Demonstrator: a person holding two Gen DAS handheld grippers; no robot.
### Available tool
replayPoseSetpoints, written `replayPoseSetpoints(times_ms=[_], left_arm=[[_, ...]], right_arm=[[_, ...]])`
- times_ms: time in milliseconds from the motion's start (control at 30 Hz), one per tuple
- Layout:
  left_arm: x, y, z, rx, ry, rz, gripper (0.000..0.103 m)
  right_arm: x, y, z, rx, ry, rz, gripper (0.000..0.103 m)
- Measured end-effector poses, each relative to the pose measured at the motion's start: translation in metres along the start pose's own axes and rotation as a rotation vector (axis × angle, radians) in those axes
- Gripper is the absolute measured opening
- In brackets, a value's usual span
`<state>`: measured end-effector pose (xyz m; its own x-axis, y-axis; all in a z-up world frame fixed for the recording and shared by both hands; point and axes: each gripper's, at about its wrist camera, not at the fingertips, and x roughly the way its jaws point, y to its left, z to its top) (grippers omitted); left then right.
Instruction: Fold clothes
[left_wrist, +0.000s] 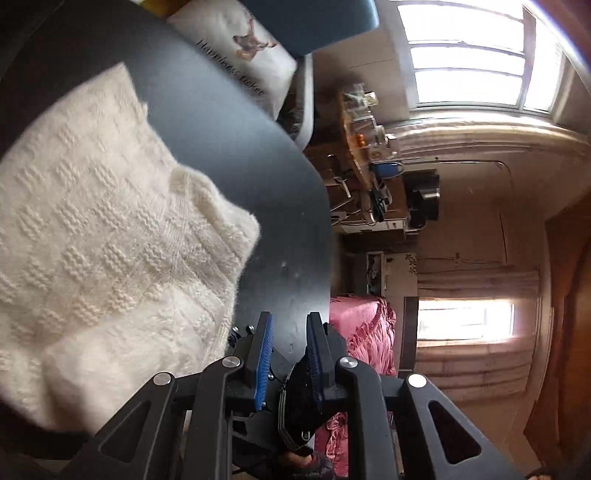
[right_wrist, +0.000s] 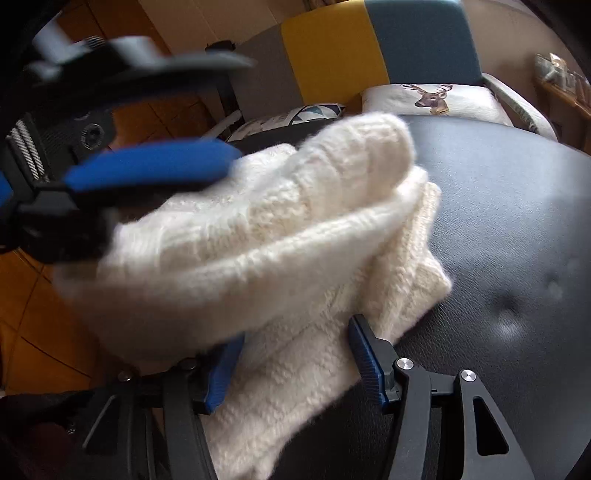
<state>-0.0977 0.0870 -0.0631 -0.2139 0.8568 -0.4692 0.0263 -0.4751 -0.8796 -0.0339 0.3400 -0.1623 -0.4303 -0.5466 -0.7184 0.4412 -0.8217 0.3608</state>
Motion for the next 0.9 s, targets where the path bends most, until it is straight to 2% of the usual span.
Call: replayPoseSetpoints(times_ms=[33, 100, 200, 267, 333, 400, 433, 533, 667, 700, 733, 767, 800, 833, 900], left_arm=[[-0.016, -0.003, 0.001, 0.039, -0.022, -0.005, 0.020], [-0.051, 0.000, 0.008, 0.115, -0.097, 0.056, 0.020], [-0.098, 0.021, 0.023, 0.184, -0.213, 0.182, 0.020], [-0.119, 0.047, 0.032, 0.178, -0.275, 0.257, 0.020], [-0.125, 0.069, 0.038, 0.153, -0.302, 0.286, 0.020], [-0.122, 0.088, 0.037, 0.154, -0.300, 0.301, 0.020], [-0.119, 0.096, 0.036, 0.159, -0.296, 0.306, 0.020], [-0.097, 0.098, 0.029, 0.226, -0.253, 0.297, 0.020], [-0.060, 0.083, 0.019, 0.375, -0.171, 0.286, 0.020], [-0.050, 0.078, 0.014, 0.416, -0.148, 0.279, 0.020], [-0.040, 0.075, 0.006, 0.472, -0.114, 0.289, 0.020], [-0.029, 0.073, -0.003, 0.527, -0.086, 0.318, 0.020], [-0.022, 0.075, -0.009, 0.561, -0.065, 0.333, 0.020], [-0.015, 0.079, -0.016, 0.580, -0.041, 0.334, 0.020], [-0.008, 0.088, -0.026, 0.585, -0.005, 0.304, 0.019]], right_arm=[[-0.009, 0.000, -0.004, -0.003, -0.001, -0.011, 0.071], [-0.025, 0.003, -0.015, -0.010, 0.003, -0.042, 0.078], [-0.050, 0.018, -0.021, -0.041, -0.022, -0.033, 0.078], [-0.062, 0.038, -0.018, -0.077, -0.051, -0.011, 0.078], [-0.062, 0.075, -0.006, -0.129, -0.069, 0.045, 0.078], [-0.061, 0.105, 0.002, -0.186, -0.052, 0.121, 0.078], [-0.055, 0.115, 0.005, -0.208, -0.033, 0.133, 0.078], [-0.025, 0.133, 0.011, -0.256, 0.051, 0.104, 0.078], [0.011, 0.151, 0.016, -0.292, 0.159, 0.075, 0.077], [0.014, 0.145, 0.013, -0.261, 0.179, 0.083, 0.069], [0.017, 0.138, 0.009, -0.229, 0.199, 0.090, 0.052], [0.020, 0.132, 0.006, -0.197, 0.218, 0.098, 0.042], [0.022, 0.122, -0.003, -0.147, 0.221, 0.108, 0.021], [0.021, 0.109, -0.017, -0.081, 0.210, 0.119, 0.010], [0.020, 0.083, -0.044, 0.050, 0.188, 0.140, 0.009]])
